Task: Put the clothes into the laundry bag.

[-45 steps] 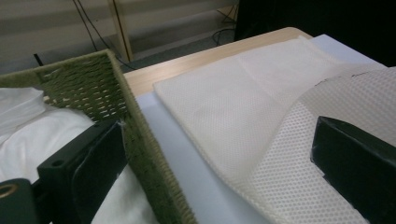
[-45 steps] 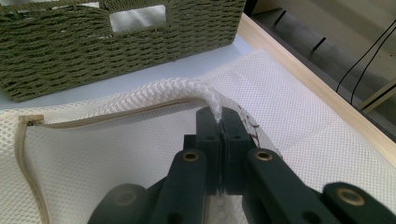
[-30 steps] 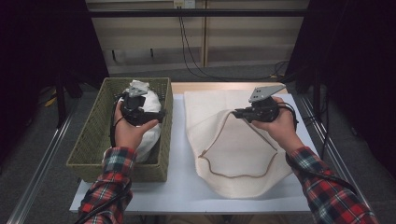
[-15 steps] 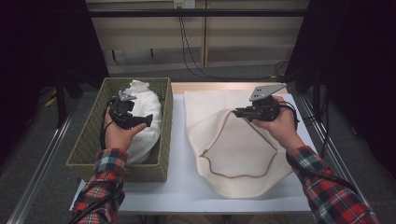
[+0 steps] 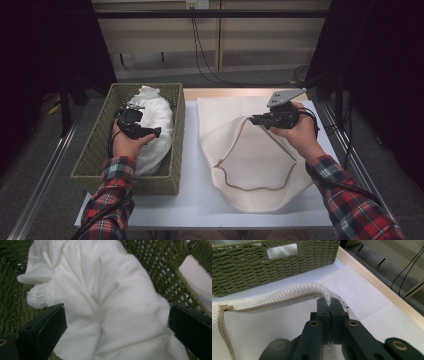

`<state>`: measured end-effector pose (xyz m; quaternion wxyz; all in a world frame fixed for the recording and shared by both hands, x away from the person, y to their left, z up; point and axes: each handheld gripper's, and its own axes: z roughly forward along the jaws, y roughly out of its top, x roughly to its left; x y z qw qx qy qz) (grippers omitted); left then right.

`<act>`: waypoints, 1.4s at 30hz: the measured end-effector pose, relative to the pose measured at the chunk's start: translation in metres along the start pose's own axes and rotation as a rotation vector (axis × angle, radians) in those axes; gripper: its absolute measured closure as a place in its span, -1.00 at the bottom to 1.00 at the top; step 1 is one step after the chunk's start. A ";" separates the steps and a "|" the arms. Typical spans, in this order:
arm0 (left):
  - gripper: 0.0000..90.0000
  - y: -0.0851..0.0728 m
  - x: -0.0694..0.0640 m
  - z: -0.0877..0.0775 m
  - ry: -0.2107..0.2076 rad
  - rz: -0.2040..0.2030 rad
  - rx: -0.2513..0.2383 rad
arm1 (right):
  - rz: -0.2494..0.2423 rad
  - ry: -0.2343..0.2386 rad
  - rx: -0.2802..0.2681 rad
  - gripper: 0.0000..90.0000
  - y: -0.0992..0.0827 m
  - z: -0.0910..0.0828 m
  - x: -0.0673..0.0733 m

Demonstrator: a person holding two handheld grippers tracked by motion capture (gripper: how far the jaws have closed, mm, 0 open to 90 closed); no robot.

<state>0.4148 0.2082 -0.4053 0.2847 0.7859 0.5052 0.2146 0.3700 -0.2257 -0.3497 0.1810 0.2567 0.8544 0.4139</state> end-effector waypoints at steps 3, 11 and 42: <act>-0.96 -0.001 -0.002 0.008 -0.016 0.012 0.042 | 0.007 0.005 -0.002 0.97 -0.001 0.000 0.000; -1.00 0.000 -0.006 0.022 -0.037 0.026 0.119 | 0.001 0.006 0.014 0.97 -0.005 0.003 0.002; -0.76 -0.014 -0.014 0.050 -0.077 0.095 0.360 | 0.019 -0.014 0.022 0.97 -0.008 0.004 -0.001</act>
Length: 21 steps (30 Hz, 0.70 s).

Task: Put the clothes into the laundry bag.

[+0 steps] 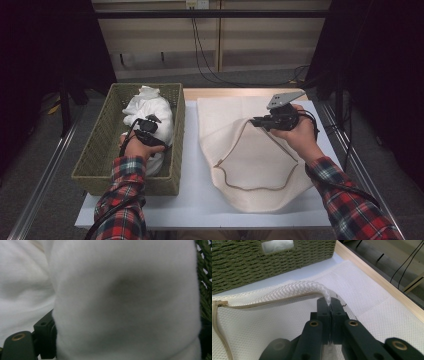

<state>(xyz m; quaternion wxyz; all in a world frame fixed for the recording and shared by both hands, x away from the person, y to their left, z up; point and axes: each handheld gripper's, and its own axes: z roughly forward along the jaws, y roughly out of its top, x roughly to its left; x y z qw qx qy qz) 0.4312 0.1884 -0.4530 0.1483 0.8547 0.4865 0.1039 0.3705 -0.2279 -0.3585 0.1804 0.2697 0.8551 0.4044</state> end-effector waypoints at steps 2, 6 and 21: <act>-0.72 -0.001 -0.003 0.002 -0.002 -0.036 0.010 | 0.011 0.000 -0.007 0.97 0.000 -0.001 -0.002; -0.60 -0.002 -0.003 0.003 -0.004 -0.020 0.010 | 0.015 -0.003 -0.011 0.97 0.001 -0.001 -0.002; 0.15 -0.002 -0.007 -0.009 -0.026 -0.061 -0.004 | 0.030 -0.012 -0.012 0.97 0.001 0.001 -0.002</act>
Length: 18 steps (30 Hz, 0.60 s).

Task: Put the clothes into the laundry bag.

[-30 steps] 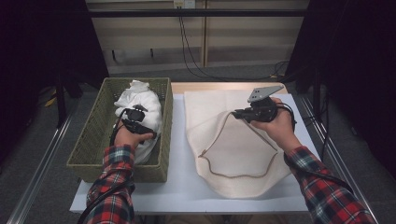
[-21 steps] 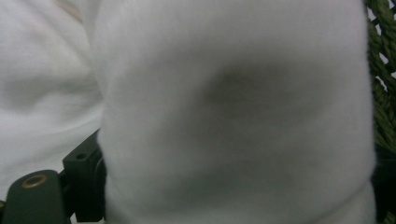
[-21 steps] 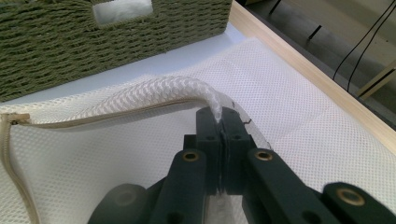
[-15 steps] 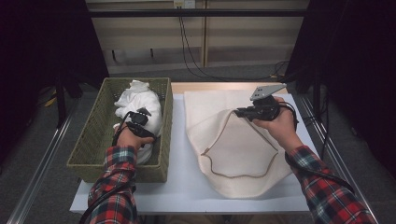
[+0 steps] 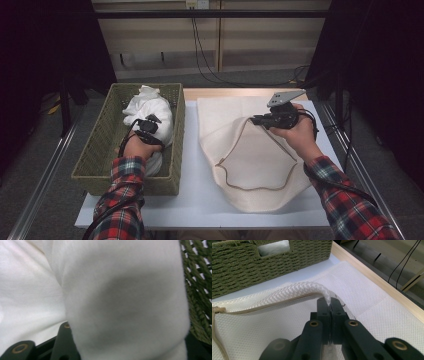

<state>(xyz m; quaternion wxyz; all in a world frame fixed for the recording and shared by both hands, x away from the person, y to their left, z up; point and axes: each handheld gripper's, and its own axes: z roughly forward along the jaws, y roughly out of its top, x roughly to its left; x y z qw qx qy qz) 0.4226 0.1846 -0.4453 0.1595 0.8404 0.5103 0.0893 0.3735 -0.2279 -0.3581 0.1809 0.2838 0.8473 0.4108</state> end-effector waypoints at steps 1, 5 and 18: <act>0.16 0.000 0.000 -0.001 -0.005 -0.004 -0.010 | 0.003 0.000 0.001 0.97 0.000 0.000 0.000; 0.23 -0.001 0.006 -0.011 -0.029 -0.036 -0.034 | -0.001 0.000 0.001 0.97 0.001 0.000 -0.001; 0.26 -0.017 0.035 -0.068 -0.170 -0.189 -0.324 | 0.011 -0.001 -0.014 0.97 0.003 0.002 -0.002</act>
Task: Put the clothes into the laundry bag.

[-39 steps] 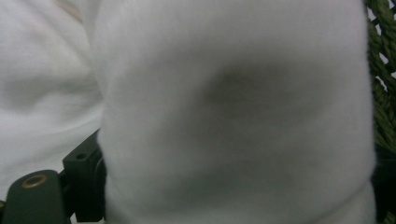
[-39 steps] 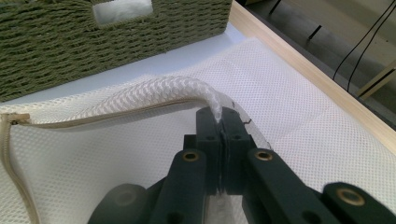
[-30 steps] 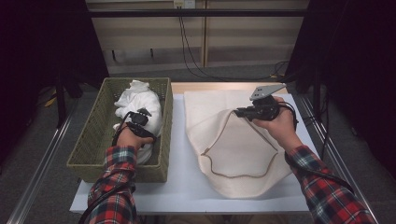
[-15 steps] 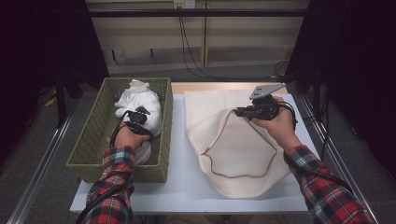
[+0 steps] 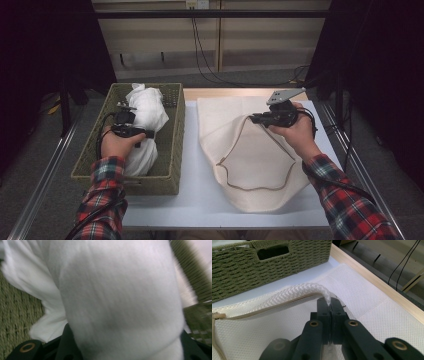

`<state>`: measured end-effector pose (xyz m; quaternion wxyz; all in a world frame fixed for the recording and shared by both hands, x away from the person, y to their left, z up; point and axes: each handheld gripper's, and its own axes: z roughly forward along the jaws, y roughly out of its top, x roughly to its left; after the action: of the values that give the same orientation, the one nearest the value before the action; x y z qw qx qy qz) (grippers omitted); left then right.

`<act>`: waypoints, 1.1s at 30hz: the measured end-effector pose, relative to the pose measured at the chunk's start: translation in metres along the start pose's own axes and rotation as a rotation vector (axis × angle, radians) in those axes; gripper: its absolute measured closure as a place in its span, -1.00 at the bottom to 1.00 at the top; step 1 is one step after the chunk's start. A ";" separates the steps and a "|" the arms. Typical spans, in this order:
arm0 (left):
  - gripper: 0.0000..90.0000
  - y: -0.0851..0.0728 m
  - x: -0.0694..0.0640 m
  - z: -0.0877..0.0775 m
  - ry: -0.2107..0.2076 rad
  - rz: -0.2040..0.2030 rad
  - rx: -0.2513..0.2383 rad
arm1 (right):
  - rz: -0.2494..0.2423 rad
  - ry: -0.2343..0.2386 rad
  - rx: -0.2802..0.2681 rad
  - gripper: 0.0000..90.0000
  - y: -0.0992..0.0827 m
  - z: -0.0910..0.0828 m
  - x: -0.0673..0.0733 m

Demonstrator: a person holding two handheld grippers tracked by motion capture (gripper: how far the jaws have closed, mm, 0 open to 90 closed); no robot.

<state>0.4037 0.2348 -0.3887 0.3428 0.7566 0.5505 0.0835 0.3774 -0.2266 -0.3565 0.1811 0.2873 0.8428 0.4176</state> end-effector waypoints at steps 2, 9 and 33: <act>0.26 0.001 -0.001 -0.009 -0.026 -0.024 -0.064 | 0.003 -0.001 -0.002 0.97 0.000 0.000 0.001; 0.26 0.012 -0.015 -0.040 -0.099 0.023 -0.208 | 0.007 -0.006 -0.005 0.97 0.001 0.001 0.000; 0.26 0.039 -0.081 -0.065 -0.419 0.163 -0.276 | 0.058 -0.017 -0.011 0.97 -0.004 0.010 -0.007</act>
<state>0.3702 0.1848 -0.2957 0.5413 0.7454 0.3883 0.0266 0.3875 -0.2269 -0.3649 0.1776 0.3139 0.8303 0.4248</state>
